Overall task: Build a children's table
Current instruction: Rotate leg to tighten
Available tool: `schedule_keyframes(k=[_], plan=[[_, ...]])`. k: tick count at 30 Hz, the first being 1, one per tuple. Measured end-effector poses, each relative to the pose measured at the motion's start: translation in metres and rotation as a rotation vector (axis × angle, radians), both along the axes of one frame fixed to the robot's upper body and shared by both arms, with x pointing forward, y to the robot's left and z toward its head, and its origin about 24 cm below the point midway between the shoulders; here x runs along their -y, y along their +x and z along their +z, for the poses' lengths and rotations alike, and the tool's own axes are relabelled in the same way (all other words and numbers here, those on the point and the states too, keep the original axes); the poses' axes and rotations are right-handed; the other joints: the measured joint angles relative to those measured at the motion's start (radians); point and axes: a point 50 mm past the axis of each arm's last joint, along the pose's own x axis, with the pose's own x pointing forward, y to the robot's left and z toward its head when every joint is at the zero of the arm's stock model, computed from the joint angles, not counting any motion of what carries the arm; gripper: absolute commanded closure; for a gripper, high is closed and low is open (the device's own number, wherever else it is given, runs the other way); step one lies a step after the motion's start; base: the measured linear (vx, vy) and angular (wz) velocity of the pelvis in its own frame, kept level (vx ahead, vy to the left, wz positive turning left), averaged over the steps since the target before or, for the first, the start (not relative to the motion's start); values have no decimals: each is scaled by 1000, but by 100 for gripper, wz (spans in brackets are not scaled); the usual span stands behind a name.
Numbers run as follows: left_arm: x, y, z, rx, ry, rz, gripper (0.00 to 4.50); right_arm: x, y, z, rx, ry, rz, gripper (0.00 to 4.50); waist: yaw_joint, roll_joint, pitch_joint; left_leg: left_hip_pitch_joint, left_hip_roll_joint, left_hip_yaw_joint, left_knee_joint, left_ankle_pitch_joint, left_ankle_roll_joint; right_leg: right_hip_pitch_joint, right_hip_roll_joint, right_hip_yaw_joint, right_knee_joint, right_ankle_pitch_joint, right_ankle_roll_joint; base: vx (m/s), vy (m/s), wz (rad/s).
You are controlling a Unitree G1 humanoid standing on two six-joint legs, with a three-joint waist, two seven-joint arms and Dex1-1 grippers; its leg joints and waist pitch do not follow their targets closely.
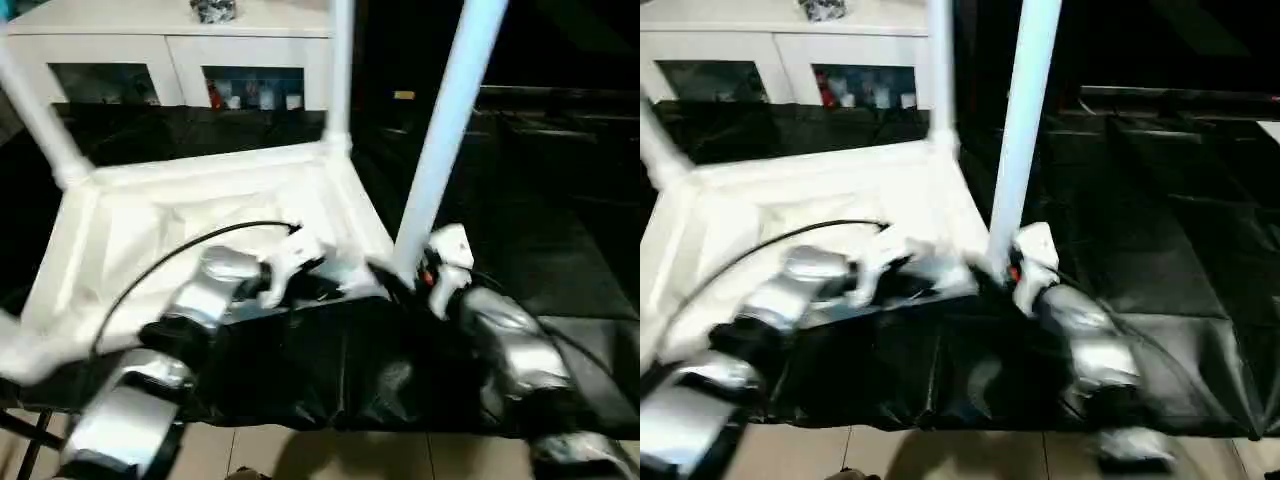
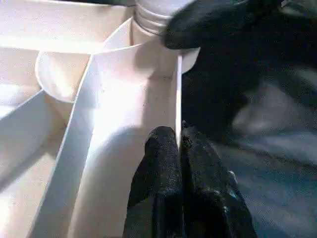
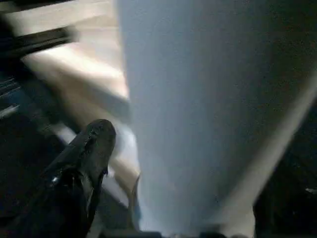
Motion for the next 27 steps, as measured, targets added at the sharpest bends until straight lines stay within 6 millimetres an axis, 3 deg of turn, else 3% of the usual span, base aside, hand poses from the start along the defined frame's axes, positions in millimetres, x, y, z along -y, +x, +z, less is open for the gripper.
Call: schedule_keyframes(k=[2, 3, 8, 10, 17, 27], plan=[[-3, -1, 1, -10, 0, -32, 450, 0, -4, 1, -12, 6, 67, 48, 4, -1, 0, 0, 0, 0, 2, 0, 0, 0, 0, 1, 0, 0, 0, 0, 0, 0], [-6, -2, 2, -19, -1, -46, 450, 1, -6, 3, -15, -1, 101, 74, 6, -1, 1, -1, 0, 1, 2, 0, 0, 0, 0, 1, 0, 0, 0, 0, 0, 0], [-20, -10, 3, -99, 11, -166, 450, 5, -20, 6, -83, -57, 369, 116, 21, -3, 2, -2, 0, 1, 2, 0, 0, -1, -1, 0, 0, 0, 0, 0, 0, 0], [-22, -11, 3, -112, 12, -188, 450, 4, -22, 6, -92, -58, 403, 134, 22, -3, 2, -4, 0, 1, 3, 0, 0, -2, -1, 0, 0, 0, 0, 0, 0, 0], [-23, -12, 2, -111, 14, -202, 450, 1, -24, 4, -98, -67, 427, 183, 24, -3, 2, -4, 0, 1, 4, 0, 0, -2, -1, 0, 2, 0, 0, 0, 0, 0], [-25, -11, 2, -115, 16, -196, 450, -3, -23, 3, -92, -47, 406, 188, 22, -4, 2, -3, 0, 1, 4, 0, 0, -2, -1, 0, 3, 0, 0, 0, 0, 0]])
